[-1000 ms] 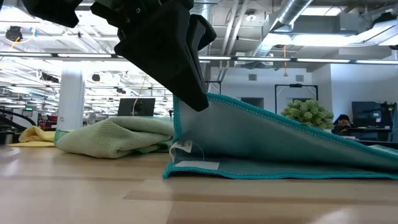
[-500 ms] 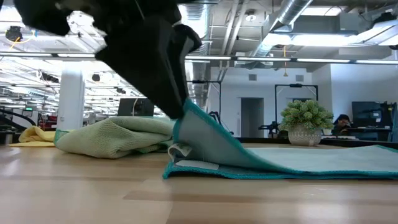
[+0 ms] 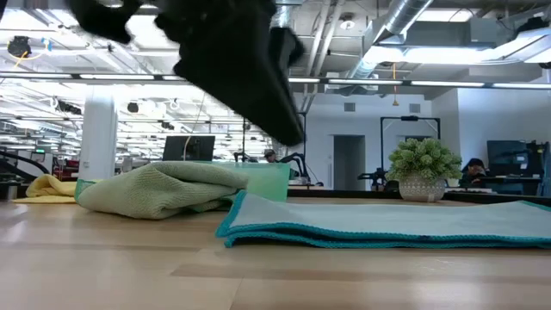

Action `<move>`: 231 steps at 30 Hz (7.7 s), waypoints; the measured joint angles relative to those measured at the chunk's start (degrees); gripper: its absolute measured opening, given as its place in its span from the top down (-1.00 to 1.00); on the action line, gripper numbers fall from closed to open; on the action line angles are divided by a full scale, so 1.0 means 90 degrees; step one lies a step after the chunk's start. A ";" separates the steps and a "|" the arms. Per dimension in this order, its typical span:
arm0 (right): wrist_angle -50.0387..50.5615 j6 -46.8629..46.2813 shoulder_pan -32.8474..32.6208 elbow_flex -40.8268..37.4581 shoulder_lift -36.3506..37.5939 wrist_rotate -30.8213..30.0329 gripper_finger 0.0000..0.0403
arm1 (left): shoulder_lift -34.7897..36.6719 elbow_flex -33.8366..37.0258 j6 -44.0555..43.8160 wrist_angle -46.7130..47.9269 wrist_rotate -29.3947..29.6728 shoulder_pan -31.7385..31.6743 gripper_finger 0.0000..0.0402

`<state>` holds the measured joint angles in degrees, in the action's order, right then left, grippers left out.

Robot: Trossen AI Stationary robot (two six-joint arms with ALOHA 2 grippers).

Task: Fold microfiber towels
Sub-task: Fold the blue microfiber cloth

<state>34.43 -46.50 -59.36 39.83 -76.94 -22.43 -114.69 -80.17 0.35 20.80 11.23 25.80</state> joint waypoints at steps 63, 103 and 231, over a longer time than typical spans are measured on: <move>-0.1054 -0.0503 0.0706 -0.1299 0.0363 -0.0116 0.92 | 0.0621 0.1824 -0.2263 -0.1490 0.0790 -0.1260 0.99; -0.1869 0.0553 0.2617 -0.1603 0.0385 0.0662 0.92 | 0.0489 0.2087 -0.2784 -0.0491 0.1519 -0.1325 0.99; 0.0139 0.0707 0.0348 -0.0546 -0.0127 0.2326 0.55 | 0.0546 0.1922 -0.2020 -0.1254 0.1468 -0.1054 0.11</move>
<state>35.69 -40.14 -56.23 34.92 -78.08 -1.49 -109.78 -62.87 -17.82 9.52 24.45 16.32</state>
